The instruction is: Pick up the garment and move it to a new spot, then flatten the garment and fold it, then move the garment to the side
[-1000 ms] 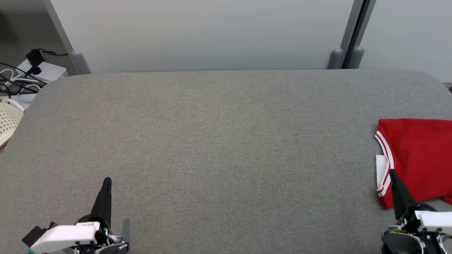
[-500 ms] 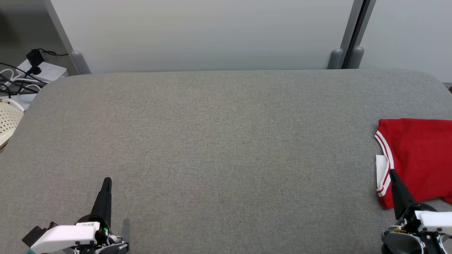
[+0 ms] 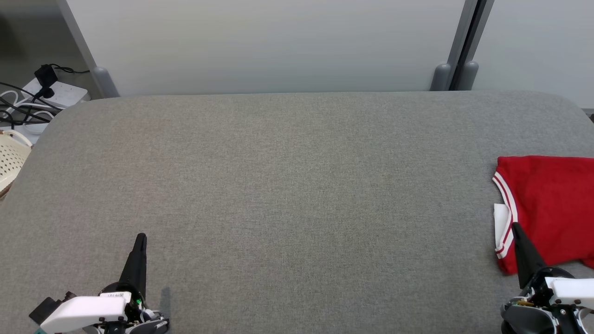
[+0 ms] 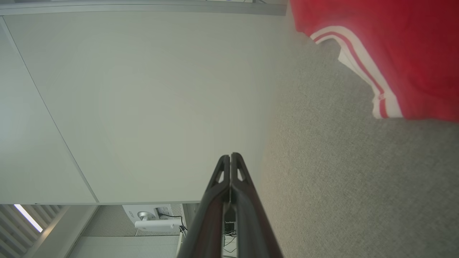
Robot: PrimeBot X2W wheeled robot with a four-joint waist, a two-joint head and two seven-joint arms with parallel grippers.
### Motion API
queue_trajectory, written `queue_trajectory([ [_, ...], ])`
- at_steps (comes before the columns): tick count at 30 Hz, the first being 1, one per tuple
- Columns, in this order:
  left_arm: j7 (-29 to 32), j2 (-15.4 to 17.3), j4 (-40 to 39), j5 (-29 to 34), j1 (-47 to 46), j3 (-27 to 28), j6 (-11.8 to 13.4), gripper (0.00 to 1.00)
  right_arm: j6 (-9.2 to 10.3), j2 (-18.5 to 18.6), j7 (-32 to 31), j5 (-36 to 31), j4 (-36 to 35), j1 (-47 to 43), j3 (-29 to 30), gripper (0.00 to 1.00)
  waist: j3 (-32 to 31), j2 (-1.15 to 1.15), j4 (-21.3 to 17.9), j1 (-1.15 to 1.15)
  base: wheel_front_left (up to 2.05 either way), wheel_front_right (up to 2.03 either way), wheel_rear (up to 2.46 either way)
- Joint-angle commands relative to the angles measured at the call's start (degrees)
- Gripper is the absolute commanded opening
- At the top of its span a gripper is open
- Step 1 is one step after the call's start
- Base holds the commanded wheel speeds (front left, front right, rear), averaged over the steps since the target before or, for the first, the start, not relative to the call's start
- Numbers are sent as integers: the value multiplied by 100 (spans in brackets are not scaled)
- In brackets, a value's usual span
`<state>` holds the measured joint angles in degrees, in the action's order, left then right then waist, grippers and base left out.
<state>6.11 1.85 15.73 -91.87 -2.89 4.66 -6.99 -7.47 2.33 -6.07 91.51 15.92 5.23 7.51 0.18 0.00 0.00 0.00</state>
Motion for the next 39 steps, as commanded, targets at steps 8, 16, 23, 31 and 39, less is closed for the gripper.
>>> queue_trajectory([
  [8, 36, 103, -168, -31, -330, 184, -49, 0, -2, 54, -41, 66, -190, 95, -99, 0, 0, 0, 0, 0, 0, 0, 0],
  [16, 36, 103, -168, -31, -330, 184, -49, 0, -2, 54, -41, 66, -190, 95, -99, 0, 0, 0, 0, 0, 0, 0, 0],
  [23, 36, 103, -168, -31, -330, 184, -49, 0, -2, 54, -41, 66, -190, 95, -100, 0, 0, 0, 0, 0, 0, 0, 0],
  [31, 36, 103, -168, -31, -330, 184, -49, 0, -2, 54, -41, 66, -190, 95, -100, 0, 0, 0, 0, 0, 0, 0, 0],
  [39, 36, 103, -168, -31, -330, 184, -49, 0, -2, 54, -41, 66, -190, 95, -100, 0, 0, 0, 0, 0, 0, 0, 0],
])
